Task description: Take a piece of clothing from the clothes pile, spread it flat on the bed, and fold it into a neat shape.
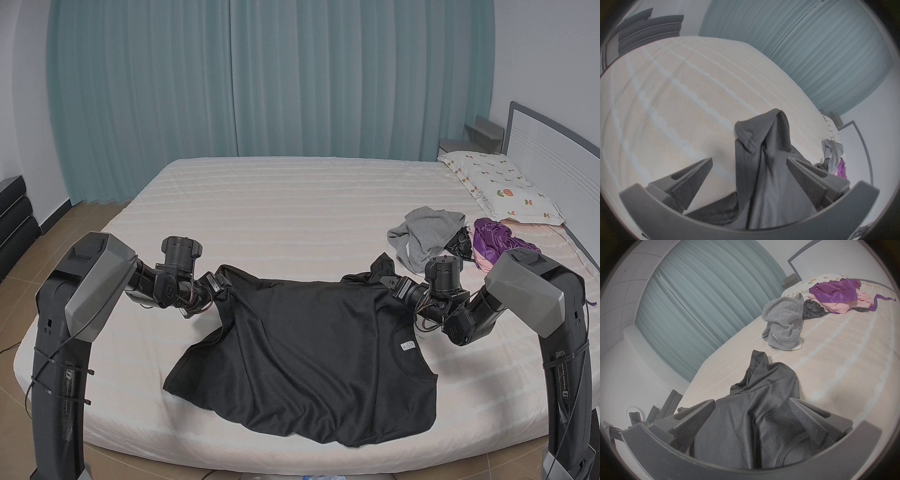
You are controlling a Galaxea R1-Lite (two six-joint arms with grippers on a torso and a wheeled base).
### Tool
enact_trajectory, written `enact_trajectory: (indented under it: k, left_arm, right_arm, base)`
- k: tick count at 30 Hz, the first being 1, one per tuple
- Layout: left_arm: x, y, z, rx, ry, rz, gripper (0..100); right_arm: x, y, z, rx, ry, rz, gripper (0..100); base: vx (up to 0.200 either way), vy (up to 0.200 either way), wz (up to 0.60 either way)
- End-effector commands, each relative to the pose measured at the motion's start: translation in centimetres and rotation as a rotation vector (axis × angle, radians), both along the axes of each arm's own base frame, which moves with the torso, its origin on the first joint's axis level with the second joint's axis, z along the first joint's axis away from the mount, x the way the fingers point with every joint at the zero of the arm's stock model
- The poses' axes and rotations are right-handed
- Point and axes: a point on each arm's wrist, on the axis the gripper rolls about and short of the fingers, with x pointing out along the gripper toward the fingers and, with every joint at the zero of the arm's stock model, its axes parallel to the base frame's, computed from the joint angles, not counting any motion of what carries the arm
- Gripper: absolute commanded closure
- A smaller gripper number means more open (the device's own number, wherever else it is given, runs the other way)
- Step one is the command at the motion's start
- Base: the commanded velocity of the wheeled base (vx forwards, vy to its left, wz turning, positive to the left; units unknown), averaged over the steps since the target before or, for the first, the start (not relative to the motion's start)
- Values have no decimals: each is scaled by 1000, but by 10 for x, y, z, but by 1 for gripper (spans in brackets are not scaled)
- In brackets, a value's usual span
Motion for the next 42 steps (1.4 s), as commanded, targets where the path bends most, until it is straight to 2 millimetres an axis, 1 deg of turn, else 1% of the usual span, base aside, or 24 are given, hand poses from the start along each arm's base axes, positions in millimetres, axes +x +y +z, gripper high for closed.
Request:
enact_trajectory:
  k: [1,3,5,6,8,10,11,12,15,16,17,18,22,24,25,26,27,28,29,30,32,35,37,42]
  left_arm:
    - [-12,9,33,-75,-22,9,0]
    - [-16,10,47,-145,-27,27,0]
    - [-20,11,51,-166,-23,35,0]
    - [-26,16,52,-170,-14,44,0]
    - [-34,19,51,-175,-5,42,0]
    - [-45,22,45,-179,0,41,0]
    - [-45,22,45,-179,0,41,0]
    - [-57,24,41,-182,1,45,0]
    - [-80,24,39,-181,9,41,0]
    - [-93,25,38,-183,14,41,0]
    - [-94,25,38,-183,14,41,0]
    - [-107,25,38,-181,23,40,0]
    - [-137,28,43,-182,40,43,0]
    - [-147,27,45,-181,49,40,0]
    - [-147,27,45,-181,49,40,0]
    - [-164,27,48,-179,65,35,0]
    - [-172,26,49,-177,75,30,0]
    - [-176,26,50,-177,76,25,0]
    - [-176,26,50,-177,76,25,0]
    - [-189,25,52,-175,88,22,0]
    - [-197,24,53,-178,99,16,0]
    - [-208,20,48,-180,130,5,0]
    - [-213,19,44,-178,141,3,0]
    - [-218,20,37,-174,109,5,0]
  right_arm:
    - [-2,-2,1,1,7,-1,0]
    - [-2,-2,-1,0,11,-1,0]
    - [-2,-3,-1,-1,14,-4,0]
    - [-4,-8,-2,-3,22,-13,0]
    - [-6,-13,0,-3,23,-22,0]
    - [-13,-17,4,-1,37,-28,0]
    - [-13,-17,4,-1,37,-28,0]
    - [-25,-20,5,-10,58,-16,0]
    - [-46,-24,14,13,34,12,0]
    - [-60,-27,19,19,26,27,0]
    - [-61,-27,19,19,27,29,0]
    - [-77,-28,20,10,37,41,0]
    - [-116,-36,34,1,52,64,0]
    - [-129,-40,37,5,66,73,0]
    - [-129,-40,37,5,66,73,0]
    - [-146,-46,42,11,79,71,0]
    - [-154,-47,42,13,90,69,0]
    - [-159,-49,42,13,98,68,0]
    - [-159,-49,42,13,98,68,0]
    - [-172,-51,40,16,114,67,0]
    - [-181,-53,36,21,126,66,0]
    - [-193,-54,29,29,160,86,0]
    - [-197,-54,25,35,175,98,0]
    - [-201,-56,19,48,207,115,0]
  base:
    - [0,0,0]
    - [0,0,0]
    - [0,0,0]
    - [0,0,0]
    - [0,0,0]
    - [0,0,0]
    - [0,0,0]
    - [0,0,0]
    - [0,0,0]
    - [0,0,0]
    - [0,0,0]
    - [0,0,0]
    - [0,0,0]
    - [0,0,0]
    - [0,0,0]
    - [0,0,0]
    - [0,0,0]
    - [0,0,0]
    - [0,0,0]
    - [0,0,0]
    - [0,0,0]
    - [-200,0,0]
    - [-200,0,0]
    - [-200,0,0]
